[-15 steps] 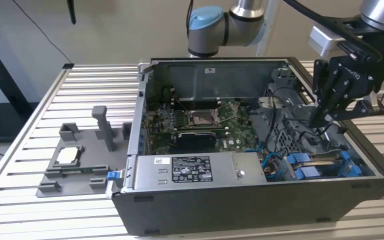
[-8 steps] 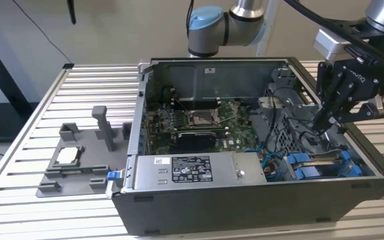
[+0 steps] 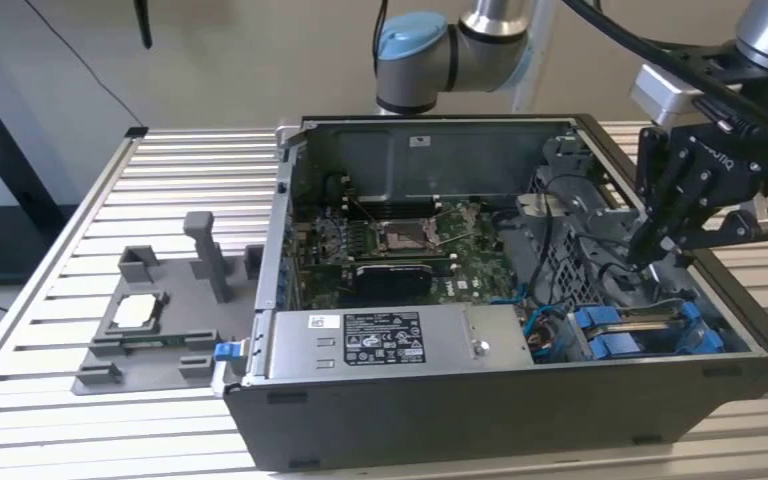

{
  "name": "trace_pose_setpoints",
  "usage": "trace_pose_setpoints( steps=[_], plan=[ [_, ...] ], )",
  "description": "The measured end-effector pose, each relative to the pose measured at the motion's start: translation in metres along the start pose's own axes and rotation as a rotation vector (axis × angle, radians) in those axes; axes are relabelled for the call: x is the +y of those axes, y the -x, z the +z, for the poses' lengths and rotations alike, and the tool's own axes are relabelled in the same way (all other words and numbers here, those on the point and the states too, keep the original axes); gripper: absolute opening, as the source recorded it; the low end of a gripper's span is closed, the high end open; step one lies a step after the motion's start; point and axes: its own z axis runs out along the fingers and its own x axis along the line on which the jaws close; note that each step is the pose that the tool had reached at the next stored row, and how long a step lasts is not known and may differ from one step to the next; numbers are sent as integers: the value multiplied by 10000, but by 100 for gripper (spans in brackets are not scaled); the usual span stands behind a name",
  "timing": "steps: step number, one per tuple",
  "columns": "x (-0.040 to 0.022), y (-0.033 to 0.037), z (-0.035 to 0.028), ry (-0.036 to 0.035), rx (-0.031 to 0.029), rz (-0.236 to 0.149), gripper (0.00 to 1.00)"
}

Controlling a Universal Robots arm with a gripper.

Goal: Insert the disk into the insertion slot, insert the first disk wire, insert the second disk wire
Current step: 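Insert the first disk wire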

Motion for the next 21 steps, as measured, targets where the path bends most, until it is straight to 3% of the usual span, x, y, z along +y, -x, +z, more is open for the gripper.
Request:
trace_pose_setpoints(
  steps=[21],
  plan=[
    [-3, -3, 37, 0, -2, -1, 19]
  ],
)
